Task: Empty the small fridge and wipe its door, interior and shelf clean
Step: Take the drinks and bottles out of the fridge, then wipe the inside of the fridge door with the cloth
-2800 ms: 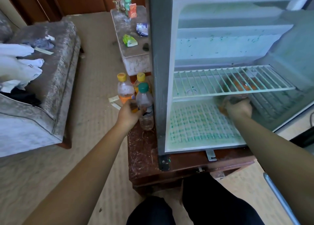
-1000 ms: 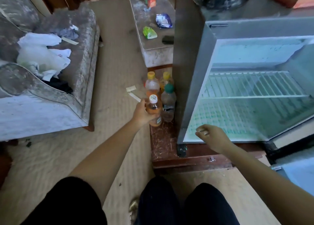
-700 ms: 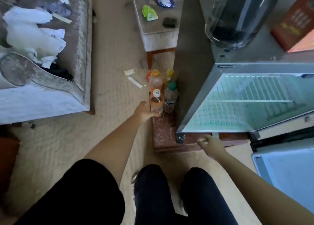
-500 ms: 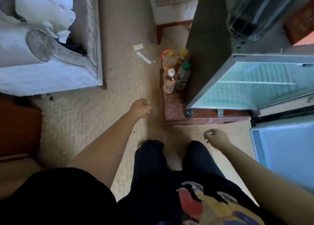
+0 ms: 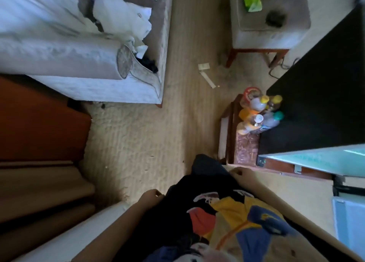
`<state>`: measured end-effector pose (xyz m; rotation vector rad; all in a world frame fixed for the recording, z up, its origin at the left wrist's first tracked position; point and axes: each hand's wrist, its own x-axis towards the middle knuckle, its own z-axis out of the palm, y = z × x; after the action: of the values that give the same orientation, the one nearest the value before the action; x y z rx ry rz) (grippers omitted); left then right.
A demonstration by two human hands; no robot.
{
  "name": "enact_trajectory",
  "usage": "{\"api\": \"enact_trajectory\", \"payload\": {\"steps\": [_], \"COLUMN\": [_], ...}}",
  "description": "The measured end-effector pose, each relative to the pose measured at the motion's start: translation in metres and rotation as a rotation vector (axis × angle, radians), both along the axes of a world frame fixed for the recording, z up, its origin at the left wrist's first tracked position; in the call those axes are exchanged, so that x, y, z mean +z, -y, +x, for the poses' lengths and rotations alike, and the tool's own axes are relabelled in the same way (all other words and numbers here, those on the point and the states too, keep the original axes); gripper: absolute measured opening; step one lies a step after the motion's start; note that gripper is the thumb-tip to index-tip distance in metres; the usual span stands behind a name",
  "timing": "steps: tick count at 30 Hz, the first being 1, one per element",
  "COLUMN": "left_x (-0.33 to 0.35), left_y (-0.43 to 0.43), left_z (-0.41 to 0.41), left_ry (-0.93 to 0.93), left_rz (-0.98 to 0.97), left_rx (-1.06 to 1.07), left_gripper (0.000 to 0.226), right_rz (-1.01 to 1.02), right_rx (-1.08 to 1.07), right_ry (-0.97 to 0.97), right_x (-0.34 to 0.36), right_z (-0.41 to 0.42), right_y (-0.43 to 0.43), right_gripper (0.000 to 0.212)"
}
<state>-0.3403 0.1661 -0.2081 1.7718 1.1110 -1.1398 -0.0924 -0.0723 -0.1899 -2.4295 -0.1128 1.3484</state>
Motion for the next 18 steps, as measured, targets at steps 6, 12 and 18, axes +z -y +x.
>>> {"api": "enact_trajectory", "payload": {"steps": [6, 12, 18], "left_x": [-0.003, 0.004, 0.022], "left_y": [-0.094, -0.208, -0.303], "left_z": [0.059, 0.188, 0.366], "left_ry": [-0.064, 0.004, 0.165], "left_rz": [0.026, 0.102, 0.195], "left_rx": [0.075, 0.077, 0.096], "left_gripper": [0.022, 0.021, 0.021], "right_rz": [0.032, 0.054, 0.049], "right_rx": [-0.047, -0.057, -0.262], "right_ry": [-0.134, -0.145, -0.098], "right_x": [-0.013, -0.027, -0.018], "right_z": [0.069, 0.183, 0.284], "right_y": [-0.07, -0.139, -0.199], "right_gripper": [0.028, 0.025, 0.024]}}
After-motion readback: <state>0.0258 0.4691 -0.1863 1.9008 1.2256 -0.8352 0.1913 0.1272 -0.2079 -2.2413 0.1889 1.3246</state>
